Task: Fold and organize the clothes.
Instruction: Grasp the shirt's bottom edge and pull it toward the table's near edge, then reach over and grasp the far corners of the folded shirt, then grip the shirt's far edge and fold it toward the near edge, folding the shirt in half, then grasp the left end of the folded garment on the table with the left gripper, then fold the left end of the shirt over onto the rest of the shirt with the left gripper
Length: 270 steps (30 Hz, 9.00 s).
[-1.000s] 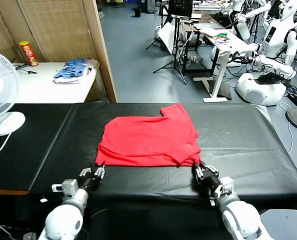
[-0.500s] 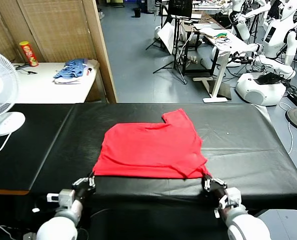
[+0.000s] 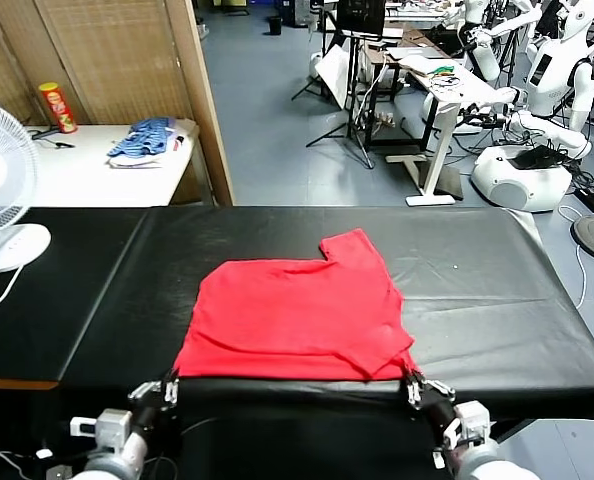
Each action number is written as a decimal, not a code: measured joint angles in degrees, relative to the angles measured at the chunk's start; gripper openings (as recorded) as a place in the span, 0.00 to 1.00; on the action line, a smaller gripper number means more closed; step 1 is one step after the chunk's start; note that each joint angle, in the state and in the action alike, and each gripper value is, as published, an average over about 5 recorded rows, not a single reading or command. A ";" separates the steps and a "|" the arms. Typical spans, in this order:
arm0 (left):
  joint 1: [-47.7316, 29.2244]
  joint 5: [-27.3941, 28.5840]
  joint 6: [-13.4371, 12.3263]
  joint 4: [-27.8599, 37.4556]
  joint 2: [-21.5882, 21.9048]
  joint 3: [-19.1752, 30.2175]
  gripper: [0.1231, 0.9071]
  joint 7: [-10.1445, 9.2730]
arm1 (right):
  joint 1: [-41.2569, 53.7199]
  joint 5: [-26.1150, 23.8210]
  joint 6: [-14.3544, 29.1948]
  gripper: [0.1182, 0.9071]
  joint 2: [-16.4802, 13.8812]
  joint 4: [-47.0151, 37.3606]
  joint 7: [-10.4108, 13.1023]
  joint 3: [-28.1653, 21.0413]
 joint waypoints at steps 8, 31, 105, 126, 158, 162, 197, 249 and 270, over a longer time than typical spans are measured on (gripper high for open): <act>-2.79 -8.91 2.75 -3.85 2.97 -1.52 0.85 -3.09 | 11.37 5.61 3.44 0.86 -3.45 -3.89 1.34 0.36; -51.22 -26.09 6.63 32.30 4.83 16.22 0.86 -6.16 | 63.00 7.88 0.82 0.86 5.35 -54.68 5.52 -23.74; -23.27 -9.21 7.97 6.98 6.85 8.05 0.00 -1.24 | 31.03 17.92 -8.47 0.01 -10.08 -19.11 3.95 -13.11; -19.67 -5.82 8.83 4.37 6.19 7.42 0.55 -1.38 | 27.11 19.04 -8.05 0.80 -10.61 -14.23 2.97 -6.36; -29.10 -11.41 3.51 18.83 0.73 9.48 0.01 -1.62 | 34.70 2.43 4.49 0.03 6.83 -32.51 6.60 -13.62; -29.78 -5.82 0.11 20.18 -0.06 10.09 0.00 -0.08 | 34.32 -0.84 7.19 0.03 8.15 -33.38 8.75 -13.88; -25.97 -7.67 -3.17 19.64 -2.70 4.45 0.86 0.03 | 25.53 0.23 8.74 0.86 5.02 -18.81 2.93 -9.18; -25.35 -2.60 -0.95 11.32 5.10 6.60 0.06 -1.94 | 20.12 -4.80 9.12 0.86 8.41 -14.39 3.36 -7.13; -32.24 -12.30 1.15 10.37 -11.80 22.55 0.06 -6.49 | 19.73 -5.44 8.91 0.86 9.63 -14.30 2.55 -7.14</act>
